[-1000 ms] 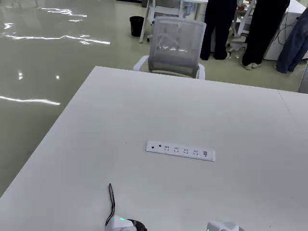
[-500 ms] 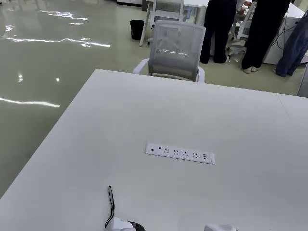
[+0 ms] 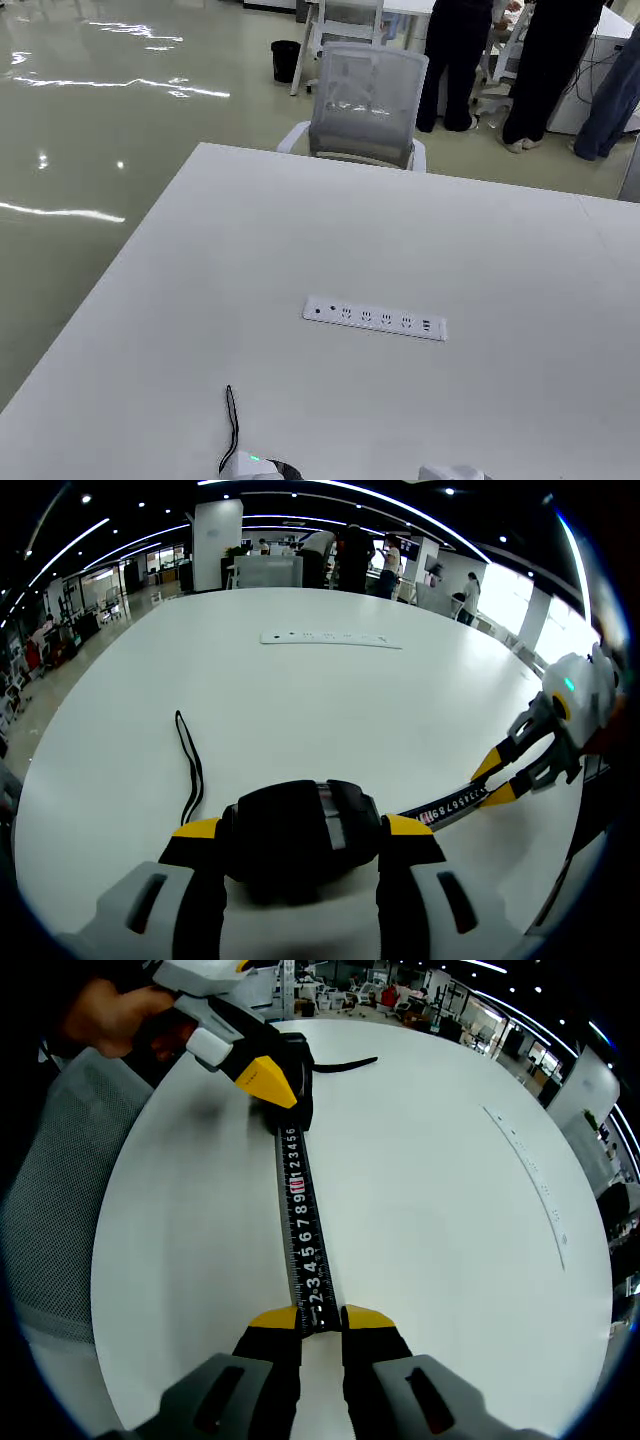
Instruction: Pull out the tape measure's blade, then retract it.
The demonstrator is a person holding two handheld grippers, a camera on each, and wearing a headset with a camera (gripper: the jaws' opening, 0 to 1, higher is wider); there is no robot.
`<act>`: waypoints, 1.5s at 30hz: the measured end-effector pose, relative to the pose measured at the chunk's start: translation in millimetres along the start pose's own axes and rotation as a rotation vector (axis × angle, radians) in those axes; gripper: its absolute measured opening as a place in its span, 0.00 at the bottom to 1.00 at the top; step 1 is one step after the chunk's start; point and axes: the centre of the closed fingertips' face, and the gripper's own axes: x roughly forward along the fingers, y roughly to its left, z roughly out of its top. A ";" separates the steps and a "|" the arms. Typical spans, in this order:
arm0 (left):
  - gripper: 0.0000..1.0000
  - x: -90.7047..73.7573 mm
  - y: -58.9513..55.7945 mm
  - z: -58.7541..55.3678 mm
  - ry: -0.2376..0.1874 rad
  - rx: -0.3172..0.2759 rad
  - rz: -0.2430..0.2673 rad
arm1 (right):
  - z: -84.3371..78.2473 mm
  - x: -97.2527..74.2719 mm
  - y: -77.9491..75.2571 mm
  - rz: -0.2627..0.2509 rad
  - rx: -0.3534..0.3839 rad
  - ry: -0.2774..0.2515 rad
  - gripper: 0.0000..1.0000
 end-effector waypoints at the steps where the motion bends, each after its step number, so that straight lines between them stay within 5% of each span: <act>1: 0.57 0.2 0.1 0.0 0.000 0.000 0.000 | 0.1 0.4 0.0 0.000 -0.001 0.000 0.13; 45: 0.57 -0.5 -0.7 0.0 0.008 -0.003 0.000 | 18.8 9.3 3.7 0.015 -0.013 -0.006 0.13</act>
